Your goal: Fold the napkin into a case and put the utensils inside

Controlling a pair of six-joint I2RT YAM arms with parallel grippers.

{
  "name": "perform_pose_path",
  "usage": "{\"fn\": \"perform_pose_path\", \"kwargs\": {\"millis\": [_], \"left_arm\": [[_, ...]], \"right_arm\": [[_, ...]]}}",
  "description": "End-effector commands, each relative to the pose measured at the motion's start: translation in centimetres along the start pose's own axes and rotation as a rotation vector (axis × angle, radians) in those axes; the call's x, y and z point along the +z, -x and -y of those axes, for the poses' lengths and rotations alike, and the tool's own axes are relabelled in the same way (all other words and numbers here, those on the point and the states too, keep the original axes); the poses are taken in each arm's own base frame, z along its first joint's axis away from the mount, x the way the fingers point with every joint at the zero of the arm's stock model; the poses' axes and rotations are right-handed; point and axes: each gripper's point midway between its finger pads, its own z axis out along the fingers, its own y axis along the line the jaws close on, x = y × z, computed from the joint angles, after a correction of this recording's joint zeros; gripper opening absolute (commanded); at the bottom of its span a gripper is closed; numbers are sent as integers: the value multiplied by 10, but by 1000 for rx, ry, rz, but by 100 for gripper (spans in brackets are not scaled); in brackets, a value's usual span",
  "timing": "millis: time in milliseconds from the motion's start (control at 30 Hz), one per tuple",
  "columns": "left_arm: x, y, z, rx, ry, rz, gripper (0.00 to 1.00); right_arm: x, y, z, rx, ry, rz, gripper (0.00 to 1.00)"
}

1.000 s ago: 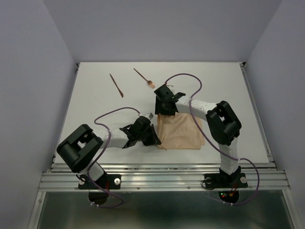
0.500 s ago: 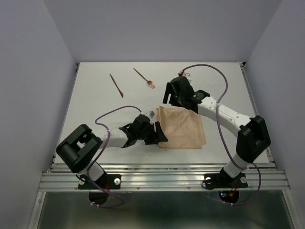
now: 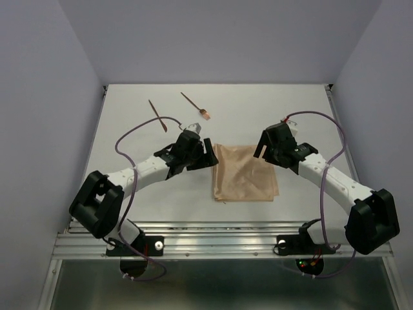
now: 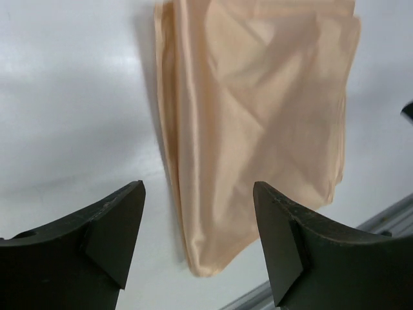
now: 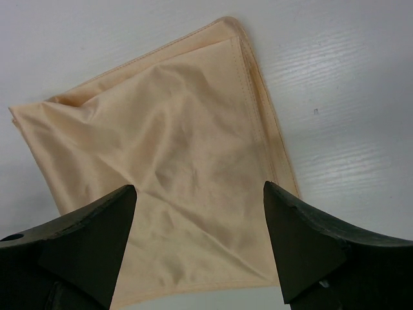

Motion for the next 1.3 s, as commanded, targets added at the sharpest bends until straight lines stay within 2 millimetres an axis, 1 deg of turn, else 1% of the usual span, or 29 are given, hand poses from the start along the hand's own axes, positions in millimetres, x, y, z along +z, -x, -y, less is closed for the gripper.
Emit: {"fn": "perform_pose_path", "kwargs": {"millis": [0, 33, 67, 100, 133, 167, 200, 267, 367, 400, 433, 500, 533, 633, 733, 833, 900, 1000, 1033, 1100, 1167, 1233, 1267], "left_arm": [[13, 42, 4, 57, 74, 60, 79], [24, 42, -1, 62, 97, 43, 79], [27, 54, 7, 65, 91, 58, 79], [32, 58, 7, 66, 101, 54, 80], [37, 61, 6, 63, 113, 48, 84], [48, 58, 0, 60, 140, 19, 86], [51, 67, 7, 57, 132, 30, 86], [62, 75, 0, 48, 184, 37, 86], [74, 82, -8, 42, 232, 40, 84], [76, 84, -9, 40, 238, 41, 83], [78, 84, -10, 38, 243, 39, 78], [82, 86, -15, 25, 255, 41, 74], [84, 88, -15, 20, 250, 45, 69], [86, 91, -14, 0, 224, 52, 64], [89, 91, -15, -19, 196, 48, 63], [91, 92, -8, -24, 150, 43, 63], [94, 94, -4, -21, 132, 42, 63], [99, 93, -4, -20, 122, 29, 59], [101, 93, -4, -20, 121, 27, 56], [105, 91, -2, -14, 109, 13, 54], [107, 88, -3, -14, 107, 2, 54], [107, 88, -3, -11, 105, 0, 54], [107, 88, -3, -9, 105, 2, 54]], "right_arm": [[-11, 4, 3, 36, 12, 30, 85], [-12, 3, 4, 38, 12, 28, 85], [-14, 2, 6, 42, 13, 31, 85], [-16, 3, 6, 46, 15, 33, 85], [-18, 3, 7, 49, 15, 37, 85], [-20, 4, 8, 53, 16, 41, 85], [-23, 4, 10, 54, 16, 44, 85], [-26, 4, 13, 55, 9, 49, 85], [-30, 5, 16, 53, 0, 55, 85], [-31, 5, 17, 52, -1, 55, 85], [-31, 4, 18, 49, -2, 56, 84], [-31, 3, 19, 47, -4, 52, 85], [-30, 1, 20, 45, -6, 44, 85], [-27, -3, 20, 42, -8, 30, 84], [-22, -8, 19, 27, -12, 10, 84], [-17, -11, 18, 0, -15, -9, 83], [-14, -11, 17, -15, -15, -14, 83], [-10, -9, 19, -28, -24, -25, 83], [-9, -9, 18, -35, -21, -31, 83], [-6, -8, 20, -44, -22, -36, 84], [-1, -8, 20, -51, -19, -54, 83], [3, -5, 23, -39, -22, -60, 83], [5, -6, 21, -47, -10, -70, 83]]}}
